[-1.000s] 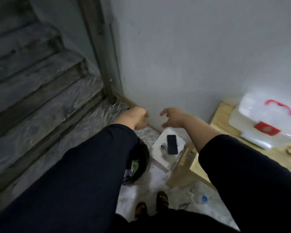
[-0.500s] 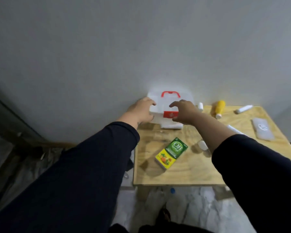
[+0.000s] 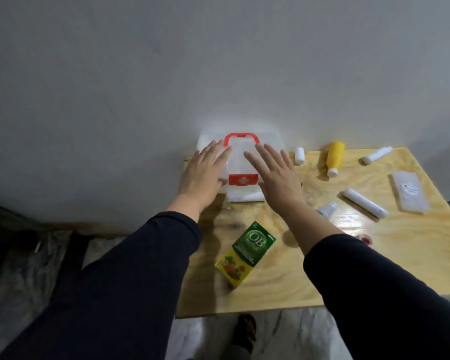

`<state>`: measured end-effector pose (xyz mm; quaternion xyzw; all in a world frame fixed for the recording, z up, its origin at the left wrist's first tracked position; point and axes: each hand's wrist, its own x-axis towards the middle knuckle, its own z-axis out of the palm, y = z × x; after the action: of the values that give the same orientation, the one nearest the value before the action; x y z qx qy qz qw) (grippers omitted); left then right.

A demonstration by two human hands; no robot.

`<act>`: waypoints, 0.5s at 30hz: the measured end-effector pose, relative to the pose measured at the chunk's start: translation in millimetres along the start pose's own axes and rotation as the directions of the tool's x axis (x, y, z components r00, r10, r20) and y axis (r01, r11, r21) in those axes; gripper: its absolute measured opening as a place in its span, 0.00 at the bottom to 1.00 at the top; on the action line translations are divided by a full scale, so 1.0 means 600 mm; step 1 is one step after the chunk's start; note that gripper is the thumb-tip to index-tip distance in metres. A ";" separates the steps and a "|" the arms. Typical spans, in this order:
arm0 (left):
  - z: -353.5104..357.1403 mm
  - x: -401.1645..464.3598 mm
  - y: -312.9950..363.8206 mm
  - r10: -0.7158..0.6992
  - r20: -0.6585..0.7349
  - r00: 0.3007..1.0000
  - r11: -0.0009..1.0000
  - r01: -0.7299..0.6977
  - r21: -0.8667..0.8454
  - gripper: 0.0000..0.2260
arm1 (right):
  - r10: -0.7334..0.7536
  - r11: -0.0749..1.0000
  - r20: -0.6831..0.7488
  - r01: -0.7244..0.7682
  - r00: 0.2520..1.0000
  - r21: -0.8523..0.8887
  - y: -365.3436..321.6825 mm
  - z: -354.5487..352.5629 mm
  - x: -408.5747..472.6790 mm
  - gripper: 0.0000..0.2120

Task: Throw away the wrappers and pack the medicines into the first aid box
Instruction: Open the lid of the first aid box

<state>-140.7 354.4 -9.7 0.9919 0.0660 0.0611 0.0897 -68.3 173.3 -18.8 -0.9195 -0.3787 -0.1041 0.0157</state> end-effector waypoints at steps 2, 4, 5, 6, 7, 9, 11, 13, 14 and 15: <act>0.003 0.001 -0.003 0.005 -0.016 1.000 1.000 -0.005 0.000 0.35 | -0.015 1.000 -0.044 0.015 0.999 -0.012 0.001 0.009 0.002 0.37; 0.003 0.000 -0.004 0.018 -0.018 1.000 1.000 -0.018 -0.004 0.35 | -0.029 0.999 -0.049 0.028 0.998 -0.023 0.000 0.012 0.001 0.35; 0.002 -0.001 -0.003 0.019 -0.018 1.000 1.000 -0.020 -0.008 0.35 | -0.048 0.998 -0.044 0.046 0.998 -0.035 0.001 0.011 0.000 0.35; 0.002 -0.002 -0.002 0.016 -0.018 1.000 1.000 -0.016 -0.014 0.35 | -0.076 0.996 -0.037 0.074 0.996 -0.049 0.004 0.010 -0.001 0.35; 0.001 -0.002 -0.001 0.010 -0.017 1.000 1.000 -0.010 -0.019 0.35 | -0.110 0.992 -0.028 0.108 0.994 -0.062 0.008 0.006 -0.003 0.34; 0.001 -0.002 0.000 0.004 -0.016 1.000 1.000 -0.004 -0.019 0.35 | -0.178 0.982 -0.015 0.176 0.984 -0.071 0.015 -0.002 -0.010 0.32; 0.001 -0.001 0.000 0.006 -0.019 1.000 1.000 -0.006 -0.014 0.35 | -0.224 0.973 -0.023 0.223 0.974 -0.062 0.014 -0.010 -0.015 0.27; 0.000 -0.002 0.002 0.008 -0.017 1.000 1.000 -0.008 -0.015 0.35 | -0.224 0.974 -0.028 0.223 0.974 -0.042 0.003 -0.012 -0.016 0.23; -0.002 -0.002 0.003 0.008 -0.019 1.000 1.000 -0.008 -0.016 0.34 | -0.206 0.978 -0.031 0.205 0.978 -0.024 -0.002 -0.014 -0.014 0.22; -0.005 -0.003 0.004 0.007 -0.020 1.000 1.000 -0.008 -0.020 0.34 | -0.183 0.983 -0.033 0.183 0.982 -0.002 -0.007 -0.016 -0.011 0.21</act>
<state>-142.7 352.2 -6.3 0.9906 0.0626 0.0718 0.0986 -77.6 170.6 -10.9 -0.8788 -0.4615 -0.1202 0.0130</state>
